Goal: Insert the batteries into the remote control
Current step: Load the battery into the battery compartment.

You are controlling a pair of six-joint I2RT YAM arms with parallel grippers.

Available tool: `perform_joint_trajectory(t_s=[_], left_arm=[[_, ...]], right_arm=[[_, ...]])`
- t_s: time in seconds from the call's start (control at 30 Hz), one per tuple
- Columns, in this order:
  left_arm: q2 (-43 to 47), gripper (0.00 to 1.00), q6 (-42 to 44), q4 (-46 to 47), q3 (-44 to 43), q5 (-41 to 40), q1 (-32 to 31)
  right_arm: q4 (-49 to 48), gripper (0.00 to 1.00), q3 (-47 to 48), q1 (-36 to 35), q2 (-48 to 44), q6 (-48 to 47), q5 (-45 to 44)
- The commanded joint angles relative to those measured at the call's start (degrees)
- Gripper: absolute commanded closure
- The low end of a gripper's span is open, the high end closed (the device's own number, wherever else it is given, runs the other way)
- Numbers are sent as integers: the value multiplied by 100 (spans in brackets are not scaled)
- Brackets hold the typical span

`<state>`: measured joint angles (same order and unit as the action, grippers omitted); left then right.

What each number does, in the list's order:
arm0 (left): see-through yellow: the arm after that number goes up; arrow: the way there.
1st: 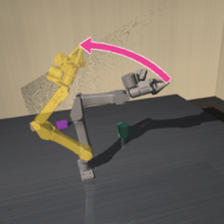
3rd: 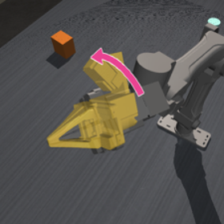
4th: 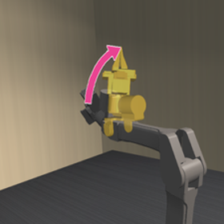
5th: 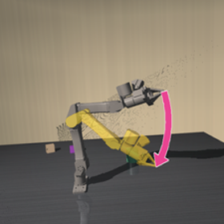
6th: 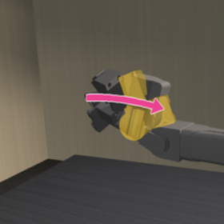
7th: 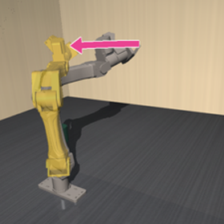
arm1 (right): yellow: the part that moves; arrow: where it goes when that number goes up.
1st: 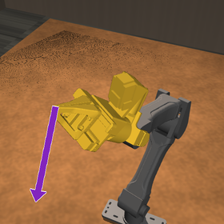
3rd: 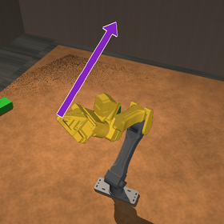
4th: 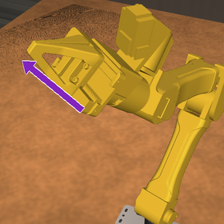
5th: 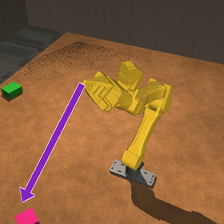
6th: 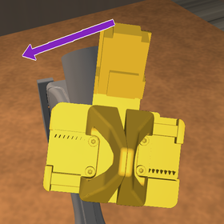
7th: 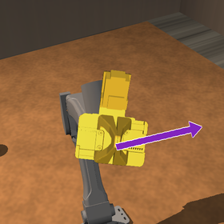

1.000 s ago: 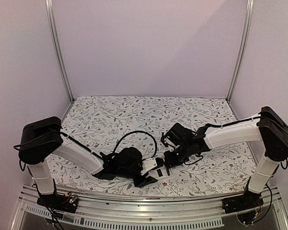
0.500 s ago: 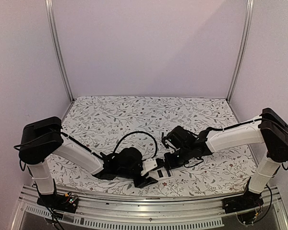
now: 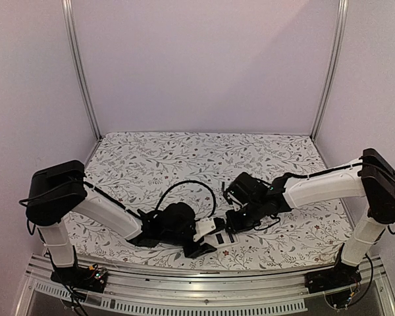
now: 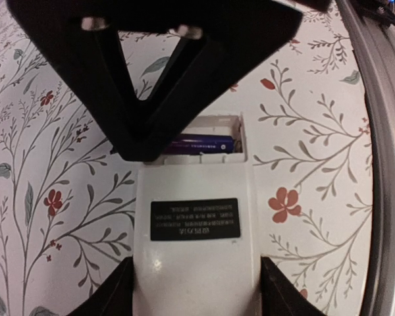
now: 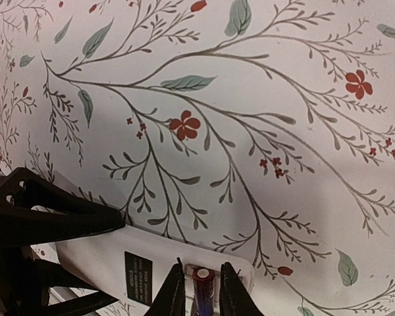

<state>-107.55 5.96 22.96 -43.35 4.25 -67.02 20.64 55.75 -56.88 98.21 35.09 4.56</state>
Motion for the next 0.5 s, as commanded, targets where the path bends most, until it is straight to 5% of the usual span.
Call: perform_joint_trajectory(t_s=[0.0,0.47], left_arm=[[-390,51,161,-987,231,-236,-21],[-389,51,158,-969,248,-210,-23]], right_arm=[[555,80,164,-95,-110,-26,-144],[519,82,372,-81,-34,-57,-212]])
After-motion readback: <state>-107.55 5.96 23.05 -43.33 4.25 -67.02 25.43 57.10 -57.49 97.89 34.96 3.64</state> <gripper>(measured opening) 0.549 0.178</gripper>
